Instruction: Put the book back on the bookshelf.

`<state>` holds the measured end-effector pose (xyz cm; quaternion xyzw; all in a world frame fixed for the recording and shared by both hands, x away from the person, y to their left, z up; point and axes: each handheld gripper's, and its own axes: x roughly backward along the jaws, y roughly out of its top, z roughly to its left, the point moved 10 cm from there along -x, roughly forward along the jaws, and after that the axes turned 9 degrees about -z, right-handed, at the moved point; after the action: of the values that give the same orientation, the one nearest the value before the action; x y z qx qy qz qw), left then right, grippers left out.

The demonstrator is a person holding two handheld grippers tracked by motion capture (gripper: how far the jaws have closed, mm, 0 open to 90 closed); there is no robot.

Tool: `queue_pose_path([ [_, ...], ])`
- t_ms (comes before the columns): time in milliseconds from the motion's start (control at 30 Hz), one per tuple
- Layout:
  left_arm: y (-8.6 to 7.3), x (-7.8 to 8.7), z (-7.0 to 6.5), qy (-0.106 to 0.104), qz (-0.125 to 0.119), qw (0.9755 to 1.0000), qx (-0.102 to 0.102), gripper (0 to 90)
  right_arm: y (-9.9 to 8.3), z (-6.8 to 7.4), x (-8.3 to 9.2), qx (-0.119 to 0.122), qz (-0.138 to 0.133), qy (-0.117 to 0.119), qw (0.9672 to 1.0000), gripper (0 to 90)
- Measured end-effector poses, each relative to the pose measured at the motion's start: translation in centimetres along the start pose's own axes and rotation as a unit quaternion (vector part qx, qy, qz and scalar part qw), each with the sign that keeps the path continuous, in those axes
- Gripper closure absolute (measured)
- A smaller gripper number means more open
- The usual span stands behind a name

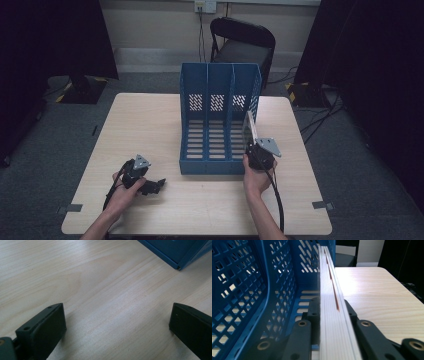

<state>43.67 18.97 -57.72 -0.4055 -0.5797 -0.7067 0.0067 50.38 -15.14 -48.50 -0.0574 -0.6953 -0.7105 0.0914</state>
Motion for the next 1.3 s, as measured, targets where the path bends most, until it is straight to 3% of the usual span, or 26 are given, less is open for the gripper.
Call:
queue_pose_path([
  [333,0.0,0.0,0.0,0.0,0.0,1.0,0.0,0.2,1.3,0.1,-0.2,0.01,0.0,0.014,0.9999,67.2],
  [467,0.0,0.0,0.0,-0.001,-0.001,1.0,0.0,0.2,1.1,0.1,-0.5,0.01,0.009,0.015,0.9998,75.1],
  [700,0.0,0.0,0.0,-0.001,0.0,1.0,-0.001,0.2,1.1,0.3,-0.4,0.024,-0.01,-0.012,0.9996,76.2],
  [900,0.0,0.0,-0.1,-0.001,-0.001,1.0,-0.001,0.2,1.1,0.2,-0.4,0.019,-0.013,-0.03,0.9993,76.2],
  [1300,0.0,0.0,-0.1,-0.001,-0.001,1.0,-0.001,0.2,1.3,0.1,-0.2,0.023,-0.011,-0.013,0.9996,70.3],
])
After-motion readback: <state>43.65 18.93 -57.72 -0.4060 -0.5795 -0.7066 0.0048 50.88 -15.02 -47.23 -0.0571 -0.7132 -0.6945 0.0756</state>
